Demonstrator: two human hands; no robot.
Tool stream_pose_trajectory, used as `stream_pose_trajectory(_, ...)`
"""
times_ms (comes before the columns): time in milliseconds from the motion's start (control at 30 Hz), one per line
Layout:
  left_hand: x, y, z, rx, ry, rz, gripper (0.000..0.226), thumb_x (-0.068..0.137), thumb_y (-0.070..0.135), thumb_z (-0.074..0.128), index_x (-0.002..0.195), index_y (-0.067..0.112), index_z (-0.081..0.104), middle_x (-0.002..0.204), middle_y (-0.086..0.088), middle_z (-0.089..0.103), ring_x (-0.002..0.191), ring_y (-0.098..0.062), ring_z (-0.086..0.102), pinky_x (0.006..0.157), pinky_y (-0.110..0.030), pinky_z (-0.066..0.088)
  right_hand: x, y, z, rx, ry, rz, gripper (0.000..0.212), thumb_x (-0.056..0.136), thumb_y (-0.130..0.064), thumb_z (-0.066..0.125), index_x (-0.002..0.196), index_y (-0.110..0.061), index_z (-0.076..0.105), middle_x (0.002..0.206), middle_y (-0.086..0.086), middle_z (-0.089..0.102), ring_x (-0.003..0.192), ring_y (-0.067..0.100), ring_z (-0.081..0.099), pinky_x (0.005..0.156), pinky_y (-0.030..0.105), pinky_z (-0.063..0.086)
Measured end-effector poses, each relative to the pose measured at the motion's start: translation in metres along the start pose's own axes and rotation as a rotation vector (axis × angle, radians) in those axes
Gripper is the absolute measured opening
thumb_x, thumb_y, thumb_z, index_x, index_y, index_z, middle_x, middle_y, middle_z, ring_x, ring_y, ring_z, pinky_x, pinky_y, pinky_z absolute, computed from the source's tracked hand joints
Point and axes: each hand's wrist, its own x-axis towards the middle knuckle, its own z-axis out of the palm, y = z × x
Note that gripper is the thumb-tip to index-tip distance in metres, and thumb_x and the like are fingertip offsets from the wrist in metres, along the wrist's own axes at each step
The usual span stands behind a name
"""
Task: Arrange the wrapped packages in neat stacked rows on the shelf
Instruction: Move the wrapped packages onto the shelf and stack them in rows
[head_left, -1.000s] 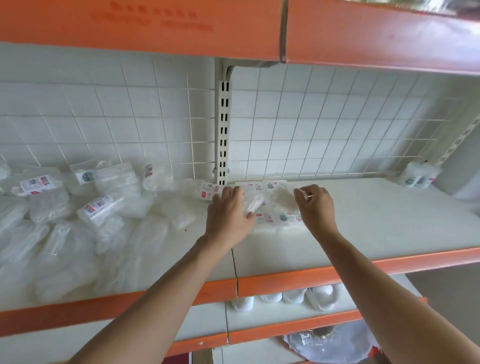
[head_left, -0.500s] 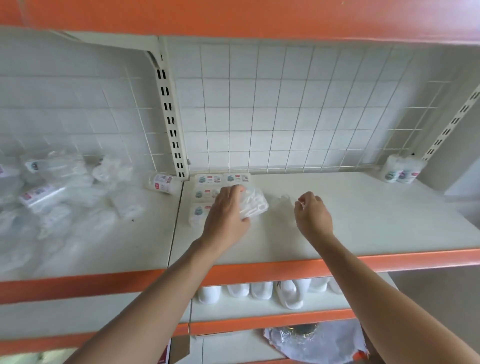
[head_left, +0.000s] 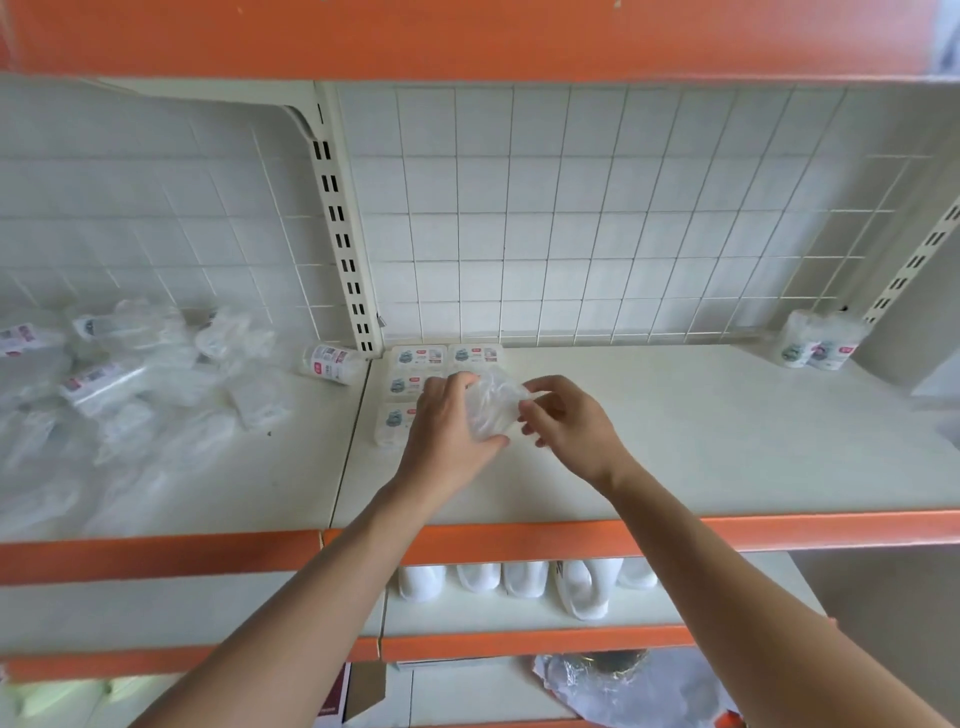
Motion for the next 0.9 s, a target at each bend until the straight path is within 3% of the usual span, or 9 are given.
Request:
stream_pose_trajectory(133, 0.006, -0.006, -0.015, 0.02, -0.099, -0.015, 0.085, 0.073, 0.023, 0.078, 0.145, 0.022, 0.032, 0.127, -0.006, 0.047, 0.12, -0.025, 0.04, 0.096, -0.029, 0.035, 0.002, -0.014, 0.004, 0.221, -0.023, -0.004, 0.011, 0.097, -0.014, 0.053, 0.097, -0.015, 0.064, 0.085, -0.004, 0.069, 0.08, 0.012, 0.067, 0.072, 0.031, 0.053)
stream_pose_trajectory(200, 0.008, -0.008, -0.025, -0.032, -0.154, -0.014, 0.089, 0.075, 0.017, 0.074, 0.148, 0.031, 0.024, 0.13, -0.003, 0.046, 0.118, -0.023, 0.045, 0.097, -0.032, 0.04, 0.003, -0.02, 0.009, 0.243, -0.096, -0.014, 0.013, 0.097, -0.011, 0.053, 0.098, -0.014, 0.065, 0.088, -0.002, 0.069, 0.084, 0.014, 0.067, 0.074, 0.03, 0.053)
stream_pose_trajectory(300, 0.008, -0.011, -0.036, -0.149, -0.162, -0.029, 0.08, 0.074, 0.014, 0.073, 0.139, 0.034, 0.032, 0.129, 0.0, 0.048, 0.106, -0.019, 0.056, 0.09, -0.036, 0.05, 0.006, -0.025, 0.023, 0.135, -0.116, -0.069, 0.016, 0.095, -0.007, 0.055, 0.1, -0.017, 0.066, 0.094, -0.003, 0.07, 0.086, 0.011, 0.067, 0.078, 0.024, 0.054)
stream_pose_trajectory(400, 0.009, -0.018, -0.044, -0.249, -0.14, -0.079, 0.068, 0.07, 0.01, 0.076, 0.123, 0.029, 0.037, 0.114, 0.002, 0.055, 0.095, -0.021, 0.058, 0.075, -0.032, 0.051, 0.01, -0.023, 0.032, -0.037, -0.032, -0.08, 0.014, 0.094, -0.016, 0.059, 0.1, -0.028, 0.064, 0.102, -0.008, 0.067, 0.084, -0.001, 0.062, 0.073, 0.015, 0.049)
stream_pose_trajectory(467, 0.008, -0.024, -0.049, -0.336, -0.14, -0.092, 0.069, 0.067, 0.005, 0.079, 0.115, 0.029, 0.036, 0.107, 0.001, 0.055, 0.094, -0.022, 0.058, 0.07, -0.029, 0.049, 0.014, -0.022, 0.037, -0.073, -0.026, -0.022, 0.013, 0.093, -0.023, 0.06, 0.104, -0.03, 0.062, 0.106, -0.007, 0.065, 0.088, 0.002, 0.063, 0.075, 0.019, 0.052)
stream_pose_trajectory(567, 0.005, -0.031, -0.055, -0.419, -0.151, -0.075, 0.074, 0.065, -0.002, 0.082, 0.115, 0.025, 0.035, 0.107, 0.003, 0.054, 0.095, -0.016, 0.058, 0.073, -0.024, 0.049, 0.015, -0.023, 0.047, -0.012, -0.067, 0.086, 0.018, 0.094, -0.025, 0.06, 0.112, -0.023, 0.06, 0.107, 0.003, 0.067, 0.093, 0.019, 0.067, 0.08, 0.036, 0.058)
stream_pose_trajectory(700, 0.003, -0.035, -0.059, -0.476, -0.151, -0.068, 0.076, 0.065, 0.0, 0.085, 0.121, 0.019, 0.036, 0.103, 0.018, 0.048, 0.093, 0.005, 0.053, 0.073, -0.011, 0.049, 0.013, -0.027, 0.053, 0.195, -0.15, 0.162, 0.024, 0.097, -0.022, 0.057, 0.12, -0.014, 0.055, 0.101, 0.018, 0.07, 0.087, 0.029, 0.071, 0.079, 0.039, 0.059)
stream_pose_trajectory(800, 0.003, -0.04, -0.061, -0.456, -0.153, -0.057, 0.076, 0.065, 0.004, 0.087, 0.119, 0.021, 0.037, 0.104, 0.015, 0.049, 0.094, -0.002, 0.055, 0.077, -0.017, 0.051, 0.013, -0.028, 0.054, 0.227, -0.148, 0.164, 0.025, 0.096, -0.02, 0.058, 0.12, -0.012, 0.055, 0.099, 0.019, 0.07, 0.084, 0.029, 0.071, 0.08, 0.041, 0.059)
stream_pose_trajectory(900, 0.001, -0.043, -0.068, -0.431, -0.207, -0.096, 0.07, 0.066, 0.015, 0.088, 0.121, 0.021, 0.044, 0.11, 0.012, 0.053, 0.095, -0.001, 0.055, 0.075, -0.012, 0.048, 0.016, -0.027, 0.056, 0.221, -0.072, 0.152, 0.017, 0.094, -0.018, 0.062, 0.111, -0.013, 0.061, 0.099, 0.018, 0.069, 0.081, 0.022, 0.069, 0.076, 0.036, 0.06)
